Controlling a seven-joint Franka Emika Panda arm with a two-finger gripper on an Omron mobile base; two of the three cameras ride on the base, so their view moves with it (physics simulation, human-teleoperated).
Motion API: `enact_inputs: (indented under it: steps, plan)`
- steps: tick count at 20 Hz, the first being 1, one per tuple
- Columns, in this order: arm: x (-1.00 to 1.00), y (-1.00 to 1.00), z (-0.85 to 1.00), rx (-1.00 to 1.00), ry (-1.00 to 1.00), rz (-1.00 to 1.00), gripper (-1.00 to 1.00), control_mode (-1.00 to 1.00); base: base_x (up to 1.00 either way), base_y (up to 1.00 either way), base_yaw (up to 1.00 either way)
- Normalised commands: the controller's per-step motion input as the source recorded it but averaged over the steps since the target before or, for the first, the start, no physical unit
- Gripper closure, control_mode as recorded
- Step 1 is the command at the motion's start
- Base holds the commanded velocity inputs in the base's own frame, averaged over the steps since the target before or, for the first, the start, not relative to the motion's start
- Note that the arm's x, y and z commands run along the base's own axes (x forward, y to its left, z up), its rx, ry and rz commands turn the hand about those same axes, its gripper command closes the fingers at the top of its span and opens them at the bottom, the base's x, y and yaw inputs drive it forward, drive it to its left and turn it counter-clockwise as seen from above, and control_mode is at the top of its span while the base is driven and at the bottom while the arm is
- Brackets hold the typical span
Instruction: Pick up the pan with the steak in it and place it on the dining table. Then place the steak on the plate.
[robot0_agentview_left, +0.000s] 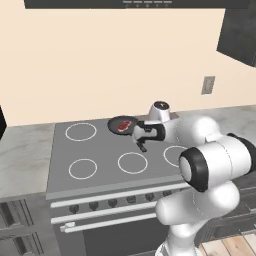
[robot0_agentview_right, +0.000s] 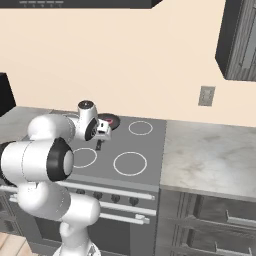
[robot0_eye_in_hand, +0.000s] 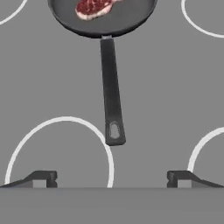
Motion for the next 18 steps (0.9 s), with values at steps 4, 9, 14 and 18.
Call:
enact_inputs:
  steps: [4,9,14,18]
  plan:
    - [0.38,0.04,-0.32,0.01,0.0,0.0,-1.0,-1.0,0.0,0.0,0.0]
    - [0.42,0.07,-0.25,0.02,0.0,0.0,-1.0,-1.0,0.0,0.0,0.0]
    - [0.38,0.02,-0.24,0.0,0.0,0.0,-1.0,-1.0,0.0,0.0,0.0]
    - [0.35,0.0,-0.23,0.0,0.0,0.0,-1.0,-1.0,0.0,0.0,0.0]
